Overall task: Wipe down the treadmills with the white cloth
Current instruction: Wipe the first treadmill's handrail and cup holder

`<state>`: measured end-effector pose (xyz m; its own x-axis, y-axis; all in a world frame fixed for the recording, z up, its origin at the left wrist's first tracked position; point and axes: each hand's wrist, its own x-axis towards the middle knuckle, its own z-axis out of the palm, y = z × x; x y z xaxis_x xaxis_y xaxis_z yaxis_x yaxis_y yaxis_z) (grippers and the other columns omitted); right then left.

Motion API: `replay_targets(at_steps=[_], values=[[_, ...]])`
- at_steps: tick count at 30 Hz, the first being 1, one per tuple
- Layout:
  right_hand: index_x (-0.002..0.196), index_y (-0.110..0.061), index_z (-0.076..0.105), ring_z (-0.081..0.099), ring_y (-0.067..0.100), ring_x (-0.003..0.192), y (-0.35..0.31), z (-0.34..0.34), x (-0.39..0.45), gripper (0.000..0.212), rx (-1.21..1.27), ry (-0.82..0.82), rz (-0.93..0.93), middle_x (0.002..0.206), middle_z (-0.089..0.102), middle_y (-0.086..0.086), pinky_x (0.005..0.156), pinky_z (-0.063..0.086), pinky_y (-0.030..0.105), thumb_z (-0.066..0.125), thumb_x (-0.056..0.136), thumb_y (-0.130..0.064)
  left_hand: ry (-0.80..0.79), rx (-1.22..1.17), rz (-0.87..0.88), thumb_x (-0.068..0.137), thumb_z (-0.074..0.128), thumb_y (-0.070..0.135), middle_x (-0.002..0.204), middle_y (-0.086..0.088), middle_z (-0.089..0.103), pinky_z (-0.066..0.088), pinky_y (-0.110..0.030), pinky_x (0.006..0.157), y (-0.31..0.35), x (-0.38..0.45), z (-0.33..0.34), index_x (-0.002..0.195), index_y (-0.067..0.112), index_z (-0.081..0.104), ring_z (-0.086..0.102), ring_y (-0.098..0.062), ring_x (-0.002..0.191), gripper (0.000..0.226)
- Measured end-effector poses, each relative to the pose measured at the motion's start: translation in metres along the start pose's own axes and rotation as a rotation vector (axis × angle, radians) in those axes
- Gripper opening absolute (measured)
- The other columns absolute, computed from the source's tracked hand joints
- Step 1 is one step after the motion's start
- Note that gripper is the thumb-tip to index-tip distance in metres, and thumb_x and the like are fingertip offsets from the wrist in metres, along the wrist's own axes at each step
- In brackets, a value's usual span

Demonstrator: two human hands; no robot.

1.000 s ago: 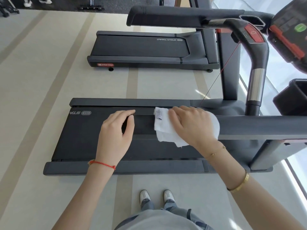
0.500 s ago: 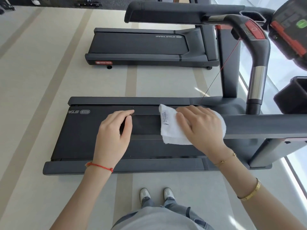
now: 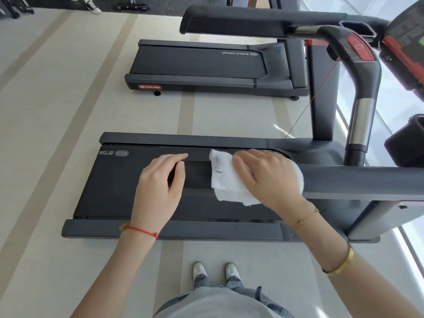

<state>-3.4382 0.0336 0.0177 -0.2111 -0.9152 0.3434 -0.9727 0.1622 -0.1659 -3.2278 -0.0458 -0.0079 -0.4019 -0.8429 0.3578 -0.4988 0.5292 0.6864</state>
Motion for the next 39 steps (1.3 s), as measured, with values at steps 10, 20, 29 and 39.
replay_targets(at_steps=[10,20,29,39], values=[[0.090,-0.023,0.065,0.057,0.024,0.065,-0.019,0.011,0.005,0.033,0.012,-0.024,-0.186,0.077,0.063,-0.004,0.057,0.043,0.036,0.035,0.101,-0.031,-0.007,0.016,0.007,0.100,0.050,0.011,0.111,0.002,0.068,0.050,-0.041,0.092,-0.001,-0.001,0.000,0.116,0.010,0.068,0.062,-0.016,0.105,0.024],[0.068,-0.021,0.056,0.047,0.023,0.054,-0.027,0.014,0.016,0.041,-0.029,-0.054,0.029,0.058,0.052,-0.002,0.047,0.027,0.030,0.034,0.094,-0.042,0.003,0.005,0.002,0.100,0.049,0.011,0.110,0.002,0.068,0.050,-0.042,0.092,0.000,-0.001,0.000,0.115,0.010,0.068,0.062,-0.017,0.103,0.025],[0.088,-0.018,0.070,0.053,0.023,0.067,-0.008,0.016,-0.012,0.034,-0.007,0.225,-0.070,0.073,0.063,-0.003,0.065,0.043,0.035,0.042,0.100,-0.034,0.001,0.047,0.022,0.101,0.045,0.013,0.112,0.002,0.068,0.047,-0.040,0.096,-0.001,0.000,0.001,0.115,0.011,0.068,0.061,-0.017,0.105,0.027],[0.091,-0.016,0.068,0.052,0.024,0.072,0.006,0.027,-0.022,0.027,-0.026,0.319,-0.076,0.081,0.063,-0.002,0.069,0.042,0.038,0.043,0.099,-0.025,-0.020,0.306,0.194,0.098,0.046,0.019,0.104,0.002,0.071,0.041,-0.043,0.102,0.028,0.007,0.024,0.103,0.013,0.070,0.065,-0.021,0.097,0.025]])
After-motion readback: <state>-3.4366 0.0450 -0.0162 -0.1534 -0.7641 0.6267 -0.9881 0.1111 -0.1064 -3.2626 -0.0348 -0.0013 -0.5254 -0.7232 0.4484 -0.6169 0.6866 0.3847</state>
